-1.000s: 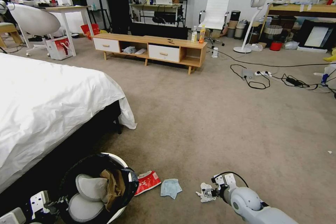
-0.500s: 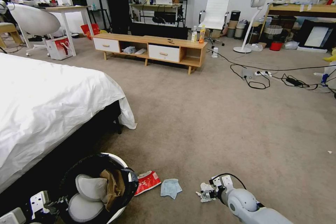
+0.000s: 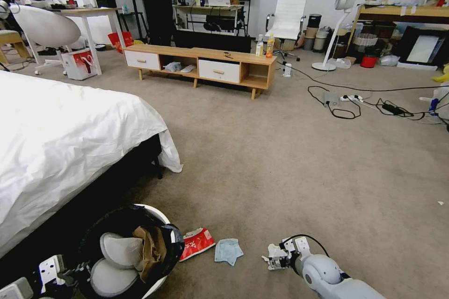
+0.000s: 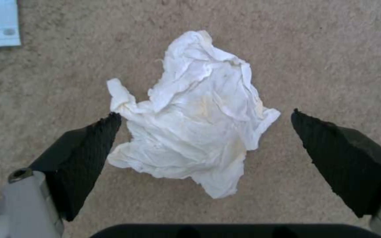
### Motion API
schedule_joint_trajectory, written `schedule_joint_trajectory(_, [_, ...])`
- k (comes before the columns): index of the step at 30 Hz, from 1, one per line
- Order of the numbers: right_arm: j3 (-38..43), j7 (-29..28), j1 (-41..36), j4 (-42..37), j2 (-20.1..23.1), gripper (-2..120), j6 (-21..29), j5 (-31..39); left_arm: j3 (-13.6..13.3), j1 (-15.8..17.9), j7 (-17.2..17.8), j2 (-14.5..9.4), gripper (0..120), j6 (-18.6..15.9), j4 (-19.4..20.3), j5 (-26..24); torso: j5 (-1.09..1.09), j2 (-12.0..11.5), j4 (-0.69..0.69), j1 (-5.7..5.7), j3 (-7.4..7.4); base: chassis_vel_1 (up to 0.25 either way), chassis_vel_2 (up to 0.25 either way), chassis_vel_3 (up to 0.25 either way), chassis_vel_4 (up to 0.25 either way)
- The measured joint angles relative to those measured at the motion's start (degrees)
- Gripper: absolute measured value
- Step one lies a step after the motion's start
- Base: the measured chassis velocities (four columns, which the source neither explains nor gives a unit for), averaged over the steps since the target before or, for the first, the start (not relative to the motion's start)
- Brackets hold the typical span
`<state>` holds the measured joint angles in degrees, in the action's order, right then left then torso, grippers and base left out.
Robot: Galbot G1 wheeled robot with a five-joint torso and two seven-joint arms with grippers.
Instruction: Pick up the trash bin and place the garbage on the floor into it.
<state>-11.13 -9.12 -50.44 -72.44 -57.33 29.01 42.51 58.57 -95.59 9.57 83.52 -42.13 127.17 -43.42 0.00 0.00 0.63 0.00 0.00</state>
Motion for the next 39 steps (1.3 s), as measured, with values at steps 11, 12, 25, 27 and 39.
schedule_joint_trajectory(11, [-1.0, 0.7, 0.9, 2.4, -1.7, 88, -0.7, -0.9, -0.3, -0.1, 0.0, 0.0, 2, 0.0, -0.2, 0.1, 0.00, 0.0, 0.00, 0.00, 0.00, 0.000, 0.000, 0.000, 0.000])
schedule_joint_trajectory(12, [-1.0, 0.7, 0.9, 2.4, -1.7, 88, -0.7, -0.9, -0.3, -0.1, 0.0, 0.0, 2, 0.0, -0.2, 0.1, 0.00, 0.0, 0.00, 0.00, 0.00, 0.000, 0.000, 0.000, 0.000])
schedule_joint_trajectory(25, [-1.8, 1.9, 2.3, 6.3, -4.3, 84, -1.9, -2.8, -0.3, -0.5, -0.2, 0.4, 2, 0.0, -0.2, 0.4, 0.00, 0.0, -0.01, 0.00, 0.00, 0.000, 0.000, 0.000, 0.000])
schedule_joint_trajectory(27, [-1.8, 2.0, 2.3, 6.3, -4.3, 84, -1.9, -2.9, -0.3, -0.5, -0.2, 0.3, 2, 0.0, -0.2, 0.4, 0.00, 0.0, 0.00, 0.00, 0.00, 0.000, 0.000, 0.000, 0.000])
schedule_joint_trajectory(39, [-1.8, 2.7, 2.0, 7.7, -4.8, 68, -2.7, -4.3, -0.5, -0.3, -0.2, 0.4, 2, 0.0, -0.4, 0.6, 0.00, 0.0, -0.01, 0.00, -0.01, 0.000, 0.000, 0.000, 0.000])
